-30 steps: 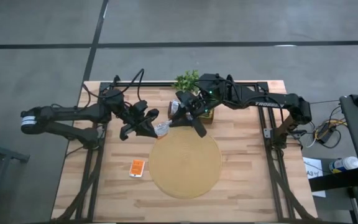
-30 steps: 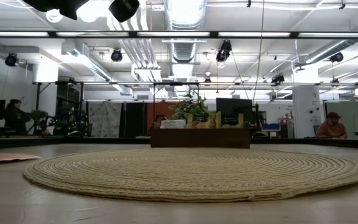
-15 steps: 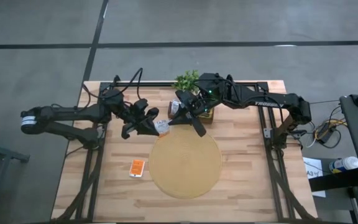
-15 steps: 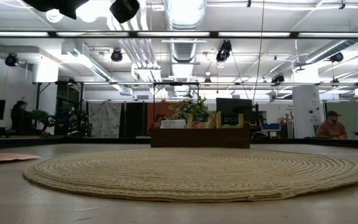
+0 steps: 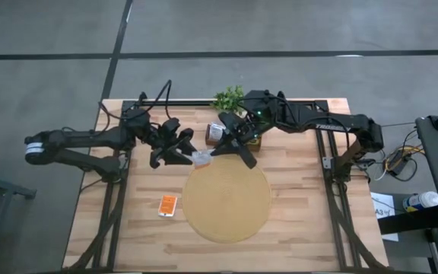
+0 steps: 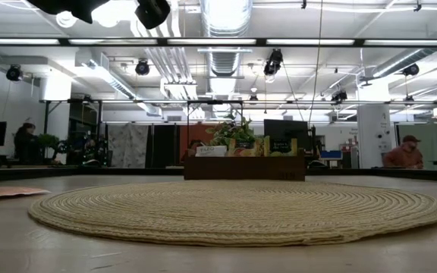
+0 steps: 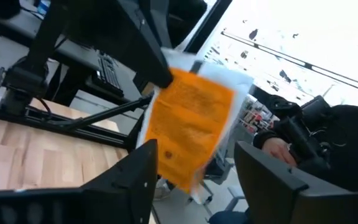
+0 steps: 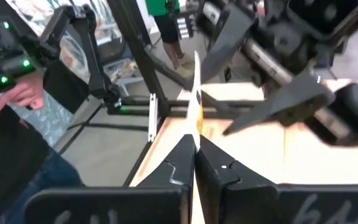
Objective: Pick & Place Tea
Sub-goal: Put the white tea bag into the left section of the wooden organizer
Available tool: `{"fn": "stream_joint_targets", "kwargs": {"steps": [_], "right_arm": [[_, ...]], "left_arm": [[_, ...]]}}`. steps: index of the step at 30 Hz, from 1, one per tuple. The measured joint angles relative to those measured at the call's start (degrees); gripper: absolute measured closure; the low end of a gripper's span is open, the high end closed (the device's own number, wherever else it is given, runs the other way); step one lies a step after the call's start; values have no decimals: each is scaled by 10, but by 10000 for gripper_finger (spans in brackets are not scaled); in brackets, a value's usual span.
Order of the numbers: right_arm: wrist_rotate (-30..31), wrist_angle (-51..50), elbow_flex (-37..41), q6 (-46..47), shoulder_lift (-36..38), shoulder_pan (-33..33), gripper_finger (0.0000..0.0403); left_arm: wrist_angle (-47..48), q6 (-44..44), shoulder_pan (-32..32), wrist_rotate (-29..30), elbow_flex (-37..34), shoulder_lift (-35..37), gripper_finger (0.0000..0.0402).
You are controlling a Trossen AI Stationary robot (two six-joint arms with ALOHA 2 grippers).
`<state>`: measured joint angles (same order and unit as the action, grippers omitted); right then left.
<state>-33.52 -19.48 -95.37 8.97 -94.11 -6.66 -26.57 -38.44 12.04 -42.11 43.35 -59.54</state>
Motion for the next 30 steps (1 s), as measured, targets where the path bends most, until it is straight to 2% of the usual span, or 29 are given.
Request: {"fn": "stream_joint_targets", "kwargs": {"steps": [9,14,17,24,30], "right_arm": [[11,-70,0,-8,28,0,395],[35,-91,0,-7,23,0,395],[52,-91,0,-4,23,0,395],[105,-108,0,-4,25,-2,395],[108,-107,0,-7,26,-1,395]], "left_arm": [[18,35,15,2,0,8,188],[37,82,25,58,21,8,188],[92,126,28,108,49,8,188],[273,212,27,125,131,6,188],[348,248,27,138,176,6,188]]}}
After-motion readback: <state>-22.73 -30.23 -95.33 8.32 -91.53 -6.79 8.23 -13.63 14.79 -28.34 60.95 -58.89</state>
